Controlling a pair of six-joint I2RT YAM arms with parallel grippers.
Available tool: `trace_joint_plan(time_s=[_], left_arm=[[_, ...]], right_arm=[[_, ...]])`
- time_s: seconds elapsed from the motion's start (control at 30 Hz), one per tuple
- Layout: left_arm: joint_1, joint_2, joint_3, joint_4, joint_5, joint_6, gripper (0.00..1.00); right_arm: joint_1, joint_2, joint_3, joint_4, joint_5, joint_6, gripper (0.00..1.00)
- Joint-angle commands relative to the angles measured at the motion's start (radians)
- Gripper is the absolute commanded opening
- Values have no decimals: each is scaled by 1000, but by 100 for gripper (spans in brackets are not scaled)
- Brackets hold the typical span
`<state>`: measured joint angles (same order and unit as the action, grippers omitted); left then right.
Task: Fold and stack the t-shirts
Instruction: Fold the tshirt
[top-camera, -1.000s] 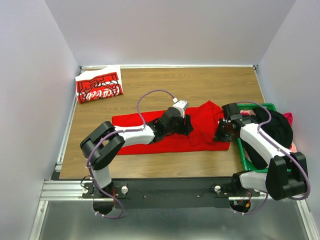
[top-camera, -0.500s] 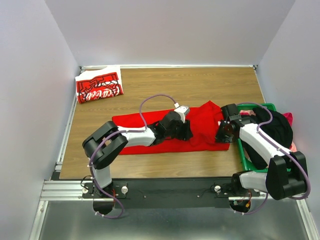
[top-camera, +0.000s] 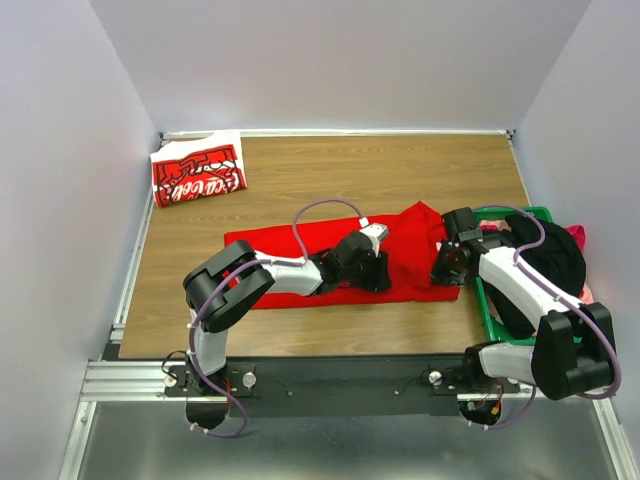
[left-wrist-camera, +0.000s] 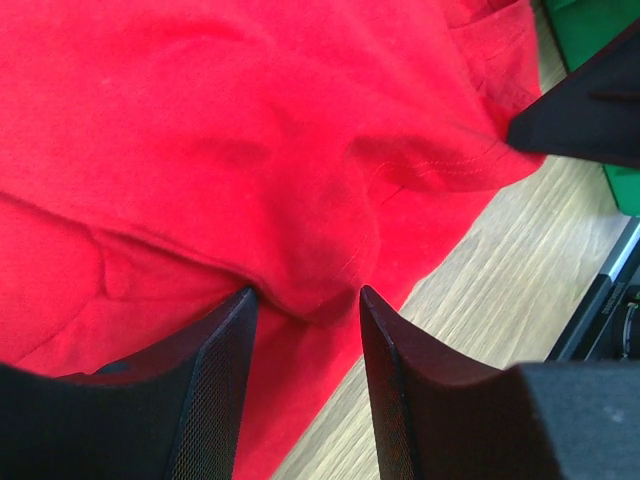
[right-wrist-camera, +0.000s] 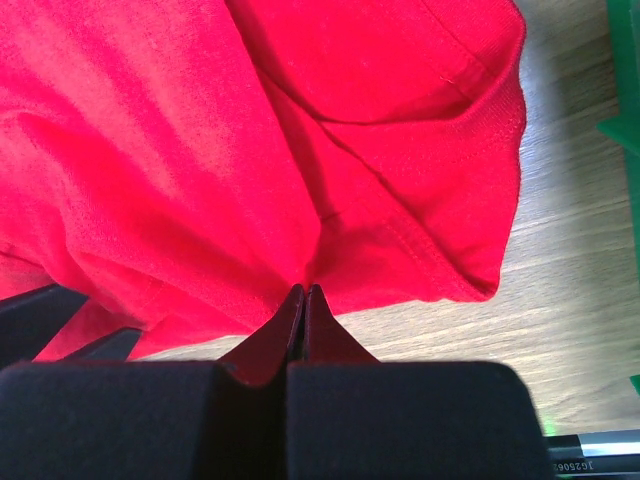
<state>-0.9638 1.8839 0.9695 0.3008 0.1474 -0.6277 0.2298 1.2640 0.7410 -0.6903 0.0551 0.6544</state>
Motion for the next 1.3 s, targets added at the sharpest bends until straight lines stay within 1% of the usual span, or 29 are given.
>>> trace_joint_plan(time_s=[0.0, 0.13, 0.17, 0.2, 0.23, 0.3, 0.33, 0.4, 0.43, 0.53, 1.07, 1.27], left_arm=[[-16, 32, 38, -23, 21, -7, 53], [-18, 40, 49, -32, 12, -6, 52], [-19, 41, 51, -34, 9, -9, 47], [-19, 46, 52, -35, 9, -10, 46], [-18, 49, 54, -37, 11, -12, 41], [-19, 52, 57, -40, 11, -13, 35], [-19, 55, 58, -43, 11, -15, 27], [-21, 54, 58, -48, 9, -15, 18], [-19, 54, 58, -51, 4, -17, 8], [-21, 40, 55, -60, -5, -17, 5], [-18, -72, -3, -127, -22, -13, 5], [-16, -75, -17, -131, -2, -20, 5]], right_arm=[[5, -8, -5, -5, 15, -7, 1], [6, -9, -6, -2, 12, -10, 1], [6, -11, -6, -2, 12, -10, 1], [6, -11, -6, -2, 11, -12, 1], [5, -11, -6, -2, 9, -15, 1], [5, -11, -6, -2, 5, -13, 1], [8, -12, -6, -2, 5, -13, 1], [6, -14, -6, -2, 5, -15, 1], [8, -14, -6, -2, 5, -13, 1], [6, -15, -6, -2, 3, -13, 1], [6, -11, -9, -3, 28, -1, 0], [17, -29, -6, -24, 35, 11, 0]])
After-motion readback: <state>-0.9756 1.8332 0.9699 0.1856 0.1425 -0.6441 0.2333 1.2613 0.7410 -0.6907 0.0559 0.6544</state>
